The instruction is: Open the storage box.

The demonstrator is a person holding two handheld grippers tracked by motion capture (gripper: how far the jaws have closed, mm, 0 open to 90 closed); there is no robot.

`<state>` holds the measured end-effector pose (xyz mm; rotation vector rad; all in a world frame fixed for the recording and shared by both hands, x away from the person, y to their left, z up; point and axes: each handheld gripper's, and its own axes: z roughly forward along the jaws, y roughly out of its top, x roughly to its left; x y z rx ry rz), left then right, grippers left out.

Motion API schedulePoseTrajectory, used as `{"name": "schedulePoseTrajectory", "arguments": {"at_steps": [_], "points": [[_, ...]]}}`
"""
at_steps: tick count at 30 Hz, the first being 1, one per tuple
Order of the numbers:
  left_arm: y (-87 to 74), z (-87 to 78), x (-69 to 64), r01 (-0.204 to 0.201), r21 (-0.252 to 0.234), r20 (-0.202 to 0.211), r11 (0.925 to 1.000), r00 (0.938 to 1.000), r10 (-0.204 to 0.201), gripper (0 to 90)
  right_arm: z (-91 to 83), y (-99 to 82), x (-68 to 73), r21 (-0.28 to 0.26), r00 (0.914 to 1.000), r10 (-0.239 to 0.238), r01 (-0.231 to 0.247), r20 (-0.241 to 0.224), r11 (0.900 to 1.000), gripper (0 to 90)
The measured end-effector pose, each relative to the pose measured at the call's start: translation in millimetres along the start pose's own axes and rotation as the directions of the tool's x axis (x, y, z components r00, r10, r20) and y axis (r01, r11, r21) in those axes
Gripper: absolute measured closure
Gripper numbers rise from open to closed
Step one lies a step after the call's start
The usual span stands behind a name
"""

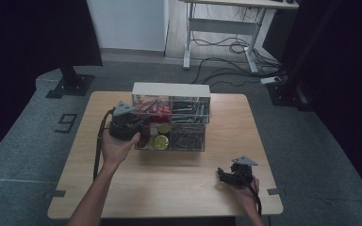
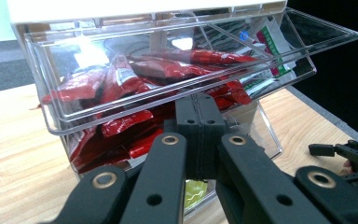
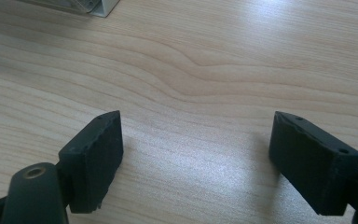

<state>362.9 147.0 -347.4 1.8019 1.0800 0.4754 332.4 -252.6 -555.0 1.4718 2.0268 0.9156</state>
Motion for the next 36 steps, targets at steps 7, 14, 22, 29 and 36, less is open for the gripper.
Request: {"name": "schedulePoseTrajectory", "arguments": {"at_steps": [7, 14, 22, 29, 36], "points": [[4.2, -2.2, 1.9, 0.001, -0.006, -0.008, 1.0, 1.0, -0.001, 90.0, 0.0, -0.1, -0.2, 0.0, 1.0, -0.003, 0.003, 0.0, 1.0, 17.4], [14.3, -4.3, 2.1, -0.004, -0.012, -0.015, 0.9999, 0.9999, 0.004, 90.0, -0.1, -0.1, 0.0, -0.001, 1.0, -0.005, 0.005, 0.002, 1.0, 17.8], [28.3, -5.8, 3.0, -0.004, -0.023, -0.022, 0.9997, 0.9998, 0.003, 90.0, -0.2, -0.2, 0.2, -0.001, 1.0, -0.003, 0.003, 0.0, 1.0, 18.0], [37.0, -1.6, 4.3, -0.003, -0.025, -0.022, 0.9997, 0.9998, 0.003, 90.0, -0.8, -0.3, 0.1, -0.008, 1.0, -0.009, 0.009, -0.003, 0.9999, 21.6], [43.1, 3.4, 3.7, -0.002, -0.026, -0.017, 0.9997, 0.9999, 0.002, 90.0, -1.0, -0.2, -0.1, -0.015, 1.0, -0.006, 0.006, -0.008, 0.9999, 25.7]]}}
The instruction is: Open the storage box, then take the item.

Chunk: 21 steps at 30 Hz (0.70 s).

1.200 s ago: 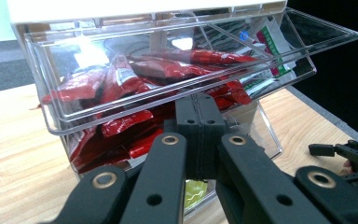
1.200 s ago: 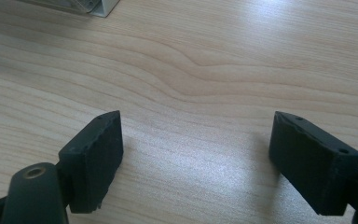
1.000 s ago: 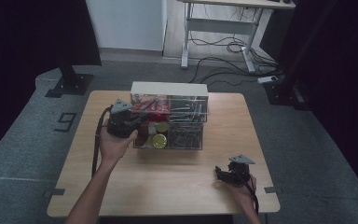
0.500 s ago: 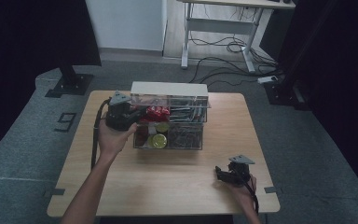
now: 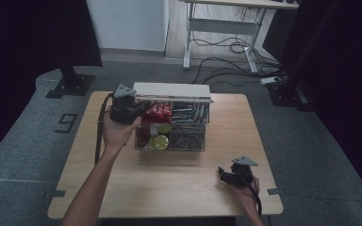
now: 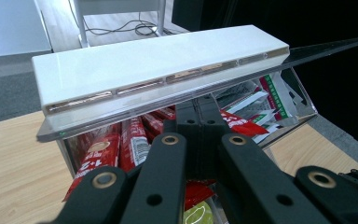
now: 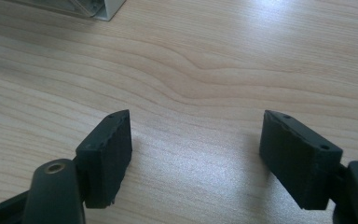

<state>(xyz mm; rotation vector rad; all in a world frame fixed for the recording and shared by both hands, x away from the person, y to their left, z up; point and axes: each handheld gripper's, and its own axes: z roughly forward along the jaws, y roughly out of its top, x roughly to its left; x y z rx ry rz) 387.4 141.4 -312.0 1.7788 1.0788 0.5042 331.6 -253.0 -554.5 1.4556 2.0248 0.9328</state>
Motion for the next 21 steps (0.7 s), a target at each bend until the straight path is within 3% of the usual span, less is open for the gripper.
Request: {"name": "schedulePoseTrajectory", "arguments": {"at_steps": [6, 17, 21], "points": [[0.2, 1.8, -0.6, -0.001, 0.0, 0.0, 1.0, 1.0, 0.001, 90.0, -0.9, -0.4, -0.1, -0.011, 1.0, 0.002, -0.002, 0.006, 0.9999, 26.8], [0.0, 1.7, 0.2, 0.001, -0.002, 0.015, 1.0, 0.9999, -0.001, 90.0, -15.5, 13.5, 12.0, -0.079, 0.9984, -0.009, 0.005, -0.056, 0.9969, 28.7], [-0.2, 1.9, -0.1, -0.002, 0.003, 0.014, 1.0, 0.9999, 0.002, 90.0, -34.6, 31.6, 18.5, -0.165, 0.9952, -0.001, -0.016, -0.098, 0.9862, 33.3]]}}
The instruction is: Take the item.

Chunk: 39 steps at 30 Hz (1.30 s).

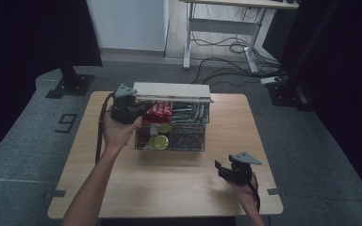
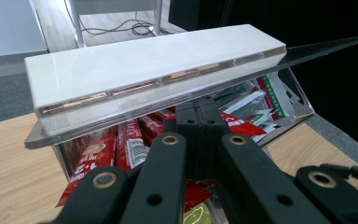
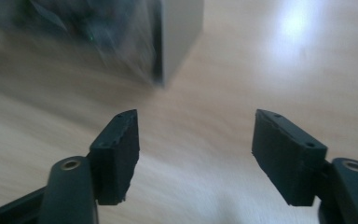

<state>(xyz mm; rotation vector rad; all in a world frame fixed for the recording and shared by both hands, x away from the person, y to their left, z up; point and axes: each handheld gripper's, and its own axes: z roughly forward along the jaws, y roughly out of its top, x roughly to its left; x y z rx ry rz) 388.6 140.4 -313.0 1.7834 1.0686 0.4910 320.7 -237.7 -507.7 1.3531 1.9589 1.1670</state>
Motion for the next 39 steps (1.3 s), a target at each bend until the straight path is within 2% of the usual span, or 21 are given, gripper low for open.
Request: {"name": "schedulePoseTrajectory", "arguments": {"at_steps": [1, 3, 4, 6, 8, 10, 11, 13, 14, 16, 17, 18, 19, 23, 32, 39], "points": [[0.0, 0.0, 0.0, 0.0, 0.0, 0.0, 1.0, 1.0, 0.0, 90.0, 0.0, 0.0, 0.0, 0.0, 1.0, 0.0, 0.0, 0.0, 1.0, 33.3], [0.1, 0.9, -0.5, 0.001, 0.002, -0.002, 1.0, 1.0, -0.001, 90.0, -7.2, 11.6, 1.7, -0.045, 0.9993, 0.026, -0.027, -0.028, 0.9986, 35.6], [0.5, 1.1, -0.5, 0.0, 0.004, -0.001, 1.0, 1.0, 0.0, 90.0, -11.7, 22.5, 4.2, -0.07, 0.9988, 0.022, -0.025, -0.043, 0.9972, 36.8], [0.9, 1.5, -1.0, -0.001, 0.003, -0.002, 1.0, 1.0, 0.001, 90.0, -13.4, 27.9, 5.9, -0.081, 0.9987, 0.015, -0.019, -0.049, 0.9965, 37.2], [1.1, 1.8, -0.7, -0.001, 0.004, 0.0, 1.0, 1.0, 0.001, 90.0, -17.5, 42.8, 10.8, -0.112, 0.998, 0.004, -0.011, -0.063, 0.9936, 38.5], [1.1, 1.8, -0.4, -0.001, 0.005, 0.0, 1.0, 1.0, 0.001, 90.0, -18.1, 46.2, 11.9, -0.121, 0.9977, 0.003, -0.011, -0.067, 0.9926, 38.7], [1.2, 1.9, -0.2, -0.002, 0.006, 0.0, 1.0, 1.0, 0.002, 90.0, -20.6, 55.4, 14.6, -0.138, 0.9973, -0.002, -0.008, -0.073, 0.9904, 39.9], [1.2, 1.9, -0.3, -0.003, 0.006, -0.001, 1.0, 1.0, 0.003, 90.0, -21.3, 58.1, 15.4, -0.145, 0.9973, -0.006, -0.005, -0.074, 0.9895, 40.3], [1.1, 1.9, -0.4, -0.002, 0.006, -0.001, 1.0, 1.0, 0.002, 90.0, -23.4, 65.5, 17.3, -0.157, 0.9967, -0.008, -0.005, -0.08, 0.9876, 40.9], [1.1, 1.8, -0.3, -0.002, 0.007, 0.0, 1.0, 1.0, 0.002, 90.0, -24.0, 67.8, 17.8, -0.161, 0.9966, -0.009, -0.005, -0.082, 0.9869, 41.1], [1.0, 1.6, -0.4, -0.004, 0.006, 0.0, 1.0, 1.0, 0.004, 90.0, -25.3, 71.6, 18.5, -0.167, 0.9961, -0.006, -0.008, -0.088, 0.986, 41.3], [0.8, 1.2, 0.0, -0.005, 0.004, 0.002, 1.0, 1.0, 0.005, 90.0, -28.3, 79.1, 19.1, -0.172, 0.993, 0.002, -0.023, -0.118, 0.9849, 41.7], [0.8, 1.2, 0.0, -0.005, 0.004, 0.002, 1.0, 1.0, 0.005, 90.0, -28.3, 79.1, 19.1, -0.172, 0.993, 0.002, -0.023, -0.118, 0.9849, 41.7], [0.3, 1.2, 0.2, 0.002, -0.001, 0.004, 1.0, 1.0, -0.002, 90.0, -35.3, 101.3, 22.2, -0.205, 0.9916, -0.01, -0.017, -0.129, 0.9787, 42.7], [0.7, 1.5, 0.9, -0.004, 0.007, 0.002, 1.0, 1.0, 0.004, 90.0, -26.6, 124.8, 28.3, -0.206, 0.9922, -0.026, 0.0, -0.122, 0.9785, 42.7], [1.3, 1.7, 2.4, -0.002, 0.007, 0.004, 1.0, 1.0, 0.002, 90.0, -19.4, 133.6, 35.3, -0.203, 0.9915, -0.029, 0.003, -0.127, 0.9792, 42.6]]}}
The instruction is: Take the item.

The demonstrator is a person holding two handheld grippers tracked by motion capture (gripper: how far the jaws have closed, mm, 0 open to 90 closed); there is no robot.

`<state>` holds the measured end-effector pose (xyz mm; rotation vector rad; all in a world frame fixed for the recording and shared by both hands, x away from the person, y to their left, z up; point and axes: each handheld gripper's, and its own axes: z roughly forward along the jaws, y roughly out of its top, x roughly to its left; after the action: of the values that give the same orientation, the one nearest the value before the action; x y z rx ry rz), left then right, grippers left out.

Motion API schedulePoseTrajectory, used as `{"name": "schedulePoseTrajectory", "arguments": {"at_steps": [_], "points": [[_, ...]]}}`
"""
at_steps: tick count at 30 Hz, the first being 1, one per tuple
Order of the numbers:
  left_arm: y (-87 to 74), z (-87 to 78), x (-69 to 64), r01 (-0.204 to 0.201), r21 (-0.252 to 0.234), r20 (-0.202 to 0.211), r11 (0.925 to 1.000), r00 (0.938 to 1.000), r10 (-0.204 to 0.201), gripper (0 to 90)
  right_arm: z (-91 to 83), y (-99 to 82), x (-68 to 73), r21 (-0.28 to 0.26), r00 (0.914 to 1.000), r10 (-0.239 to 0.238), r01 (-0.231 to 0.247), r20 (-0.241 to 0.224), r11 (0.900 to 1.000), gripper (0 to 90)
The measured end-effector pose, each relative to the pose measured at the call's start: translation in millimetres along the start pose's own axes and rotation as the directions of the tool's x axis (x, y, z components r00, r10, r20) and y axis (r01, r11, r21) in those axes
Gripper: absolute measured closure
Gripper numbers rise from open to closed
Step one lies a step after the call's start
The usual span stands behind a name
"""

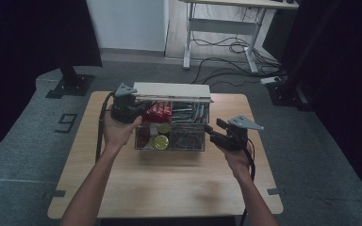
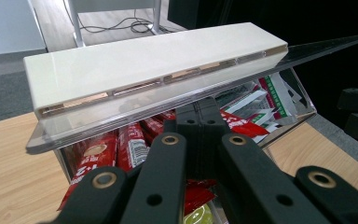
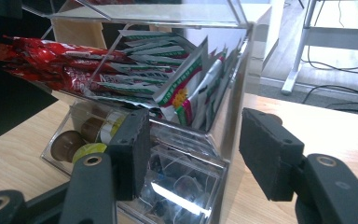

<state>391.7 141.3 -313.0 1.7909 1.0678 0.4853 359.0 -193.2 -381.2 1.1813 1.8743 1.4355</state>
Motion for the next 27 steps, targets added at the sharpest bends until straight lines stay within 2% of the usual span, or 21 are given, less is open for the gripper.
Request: {"name": "schedulePoseTrajectory", "arguments": {"at_steps": [13, 22, 27], "points": [[-0.1, 0.2, 0.5, 0.005, 0.002, 0.0, 1.0, 1.0, -0.005, 90.0, 4.5, 10.4, 7.4, -0.002, 0.9996, -0.025, 0.025, -0.01, 0.9997, 45.4], [0.1, 0.2, 1.0, 0.006, 0.002, 0.004, 1.0, 1.0, -0.006, 90.0, 15.6, 17.8, 13.7, 0.01, 0.9991, -0.039, 0.039, -0.018, 0.9992, 46.9], [0.2, 0.4, 1.3, 0.005, 0.002, 0.005, 1.0, 1.0, -0.005, 90.0, 21.3, 20.3, 15.2, 0.012, 0.9991, -0.038, 0.038, -0.02, 0.9992, 51.1]]}}
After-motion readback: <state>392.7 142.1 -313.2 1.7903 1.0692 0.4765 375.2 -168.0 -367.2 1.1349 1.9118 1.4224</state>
